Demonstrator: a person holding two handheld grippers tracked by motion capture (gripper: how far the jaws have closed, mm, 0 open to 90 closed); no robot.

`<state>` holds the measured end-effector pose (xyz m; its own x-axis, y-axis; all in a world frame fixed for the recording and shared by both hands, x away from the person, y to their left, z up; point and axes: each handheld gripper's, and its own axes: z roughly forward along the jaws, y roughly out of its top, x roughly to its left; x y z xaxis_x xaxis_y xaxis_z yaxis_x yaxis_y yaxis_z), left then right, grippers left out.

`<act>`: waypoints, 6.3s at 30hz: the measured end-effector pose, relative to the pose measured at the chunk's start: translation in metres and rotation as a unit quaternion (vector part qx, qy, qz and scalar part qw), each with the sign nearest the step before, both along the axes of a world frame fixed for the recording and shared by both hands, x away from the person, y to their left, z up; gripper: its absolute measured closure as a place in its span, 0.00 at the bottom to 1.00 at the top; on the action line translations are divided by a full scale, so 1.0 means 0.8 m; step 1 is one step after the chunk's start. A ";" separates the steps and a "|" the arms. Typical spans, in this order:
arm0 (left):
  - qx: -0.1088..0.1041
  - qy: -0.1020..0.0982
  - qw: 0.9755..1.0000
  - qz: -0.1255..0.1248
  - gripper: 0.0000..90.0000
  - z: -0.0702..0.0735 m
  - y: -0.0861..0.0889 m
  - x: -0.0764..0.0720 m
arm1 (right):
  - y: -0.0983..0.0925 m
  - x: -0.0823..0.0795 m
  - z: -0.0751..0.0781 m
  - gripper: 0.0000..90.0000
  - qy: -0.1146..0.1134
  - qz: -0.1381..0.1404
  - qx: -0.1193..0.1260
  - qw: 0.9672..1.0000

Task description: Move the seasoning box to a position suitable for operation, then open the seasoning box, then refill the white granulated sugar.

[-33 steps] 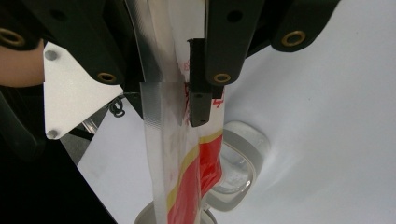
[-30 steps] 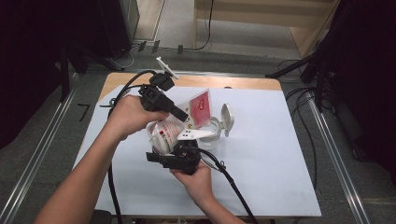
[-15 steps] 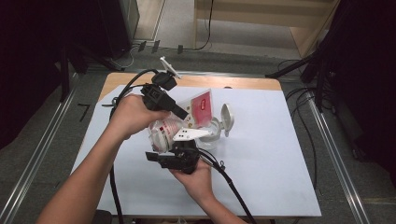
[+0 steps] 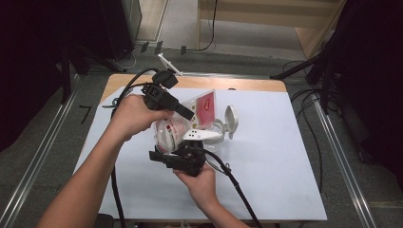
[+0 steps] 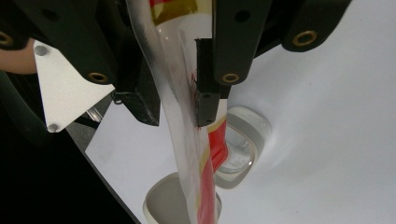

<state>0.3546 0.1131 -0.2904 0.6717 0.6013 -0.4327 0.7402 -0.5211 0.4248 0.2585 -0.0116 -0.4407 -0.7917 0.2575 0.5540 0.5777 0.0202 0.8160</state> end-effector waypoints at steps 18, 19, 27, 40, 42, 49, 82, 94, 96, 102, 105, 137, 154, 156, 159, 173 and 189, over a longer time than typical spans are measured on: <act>0.013 -0.011 1.000 -0.002 0.89 0.000 -0.007 -0.003 | 0.005 -0.002 0.003 0.67 -0.017 -0.003 -0.030 0.999; 0.015 -0.011 1.000 -0.002 0.89 0.001 -0.006 -0.003 | 0.005 -0.002 0.003 0.65 -0.016 -0.002 -0.030 0.999; 0.015 -0.007 1.000 0.001 0.88 0.002 -0.007 -0.003 | 0.007 -0.001 0.005 0.68 -0.006 -0.002 -0.025 1.000; 0.002 -0.014 1.000 0.001 0.82 0.011 -0.008 -0.003 | 0.003 0.001 0.010 0.69 0.015 -0.010 0.001 1.000; 0.003 -0.015 1.000 -0.003 0.82 0.012 -0.008 -0.002 | 0.003 0.000 0.012 0.69 0.017 -0.013 0.004 1.000; 0.006 -0.014 1.000 -0.005 0.84 0.014 -0.010 -0.001 | 0.004 -0.003 0.015 0.63 0.002 -0.014 -0.009 1.000; 0.008 -0.016 1.000 0.000 0.84 0.009 -0.011 -0.002 | 0.007 -0.003 0.012 0.69 -0.005 -0.021 -0.022 1.000; 0.011 -0.012 1.000 -0.002 0.84 0.009 -0.011 -0.002 | 0.007 -0.004 0.012 0.68 -0.010 -0.020 -0.025 0.999; 0.012 -0.011 1.000 -0.003 0.84 0.009 -0.011 -0.002 | 0.007 -0.004 0.012 0.69 -0.009 -0.020 -0.024 0.999; 0.010 -0.016 1.000 -0.002 0.84 0.008 -0.012 -0.003 | 0.007 -0.004 0.012 0.69 -0.008 -0.021 -0.025 0.999; 0.008 -0.016 1.000 -0.005 0.84 0.006 -0.013 -0.001 | 0.006 -0.004 0.012 0.69 -0.010 -0.024 -0.028 0.999; 0.011 -0.010 1.000 -0.006 0.84 0.008 -0.011 -0.001 | 0.007 -0.004 0.013 0.69 -0.008 -0.022 -0.026 0.999; 0.010 -0.010 1.000 -0.005 0.83 0.009 -0.011 -0.002 | 0.007 -0.005 0.013 0.69 -0.006 -0.023 -0.023 0.999; 0.010 -0.010 1.000 -0.004 0.84 0.009 -0.011 -0.002 | 0.007 -0.005 0.013 0.69 -0.006 -0.022 -0.022 1.000; 0.010 -0.010 1.000 -0.005 0.84 0.009 -0.011 -0.002 | 0.007 -0.005 0.013 0.68 -0.008 -0.022 -0.023 0.999; 0.007 -0.011 1.000 -0.003 0.84 0.008 -0.011 -0.002 | 0.008 -0.006 0.013 0.66 -0.015 -0.021 -0.027 0.999; 0.000 -0.022 1.000 0.001 0.80 0.009 -0.012 -0.004 | 0.008 -0.005 0.013 0.70 -0.004 -0.023 -0.020 1.000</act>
<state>0.3515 0.1036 -0.2829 0.6889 0.6031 -0.4021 0.7218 -0.5197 0.4571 0.2542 -0.0055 -0.4299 -0.7831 0.3146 0.5365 0.5722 0.0263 0.8197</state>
